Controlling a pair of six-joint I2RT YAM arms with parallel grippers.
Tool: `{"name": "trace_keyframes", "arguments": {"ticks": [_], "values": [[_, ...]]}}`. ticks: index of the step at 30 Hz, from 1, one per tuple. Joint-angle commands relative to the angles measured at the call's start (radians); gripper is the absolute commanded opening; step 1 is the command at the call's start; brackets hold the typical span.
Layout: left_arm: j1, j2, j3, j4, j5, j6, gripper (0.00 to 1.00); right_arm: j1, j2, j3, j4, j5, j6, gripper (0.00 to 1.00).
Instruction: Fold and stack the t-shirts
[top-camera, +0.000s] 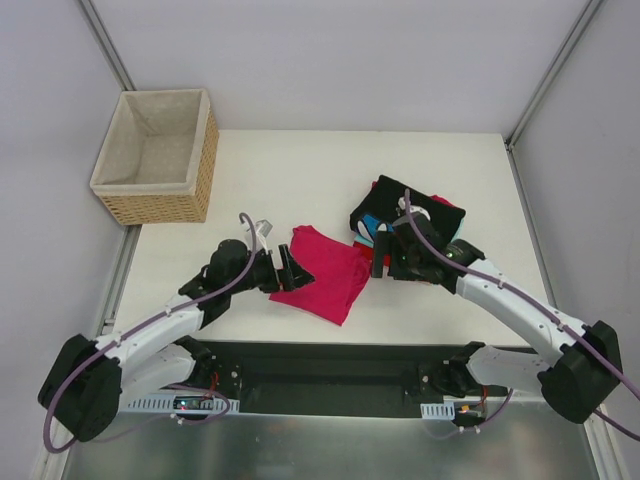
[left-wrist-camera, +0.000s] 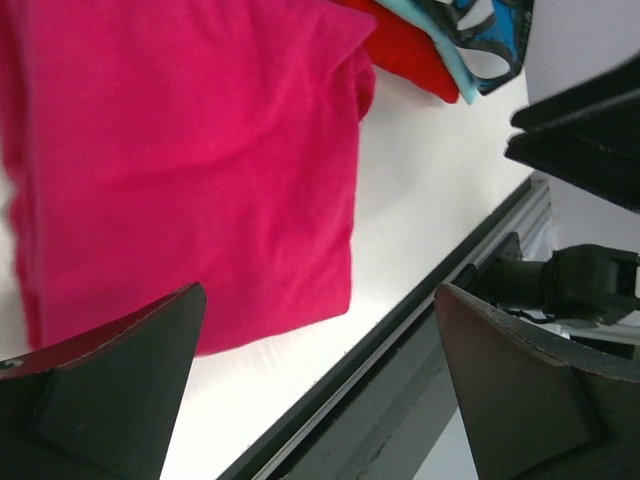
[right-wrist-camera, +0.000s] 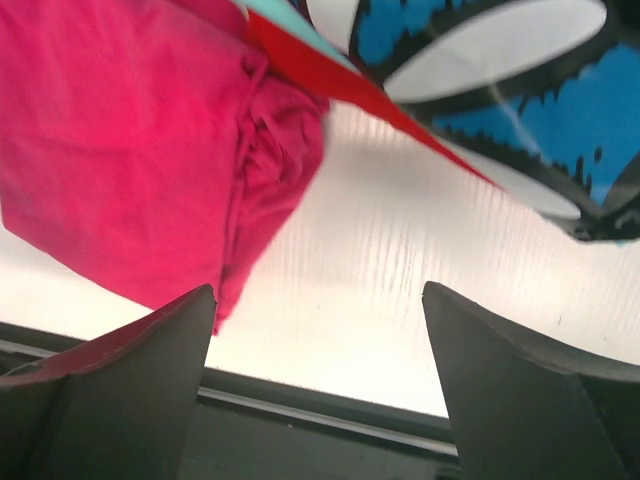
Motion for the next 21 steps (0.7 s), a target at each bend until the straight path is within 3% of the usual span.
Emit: {"name": "trace_keyframes", "arguments": {"ticks": [1,6,21], "values": [[0.034,-0.14,-0.056,-0.158,-0.099,0.015,0.99,0.022,-0.108,-0.054,0.019,0.012,0.024,0.89],[0.059,-0.218,-0.096,-0.291,-0.135,-0.031,0.99,0.031,-0.125,-0.059,0.012,0.015,0.024,0.89],[0.059,-0.187,-0.25,-0.217,-0.197,-0.116,0.99,0.048,-0.125,-0.073,0.039,0.012,0.014,0.89]]}}
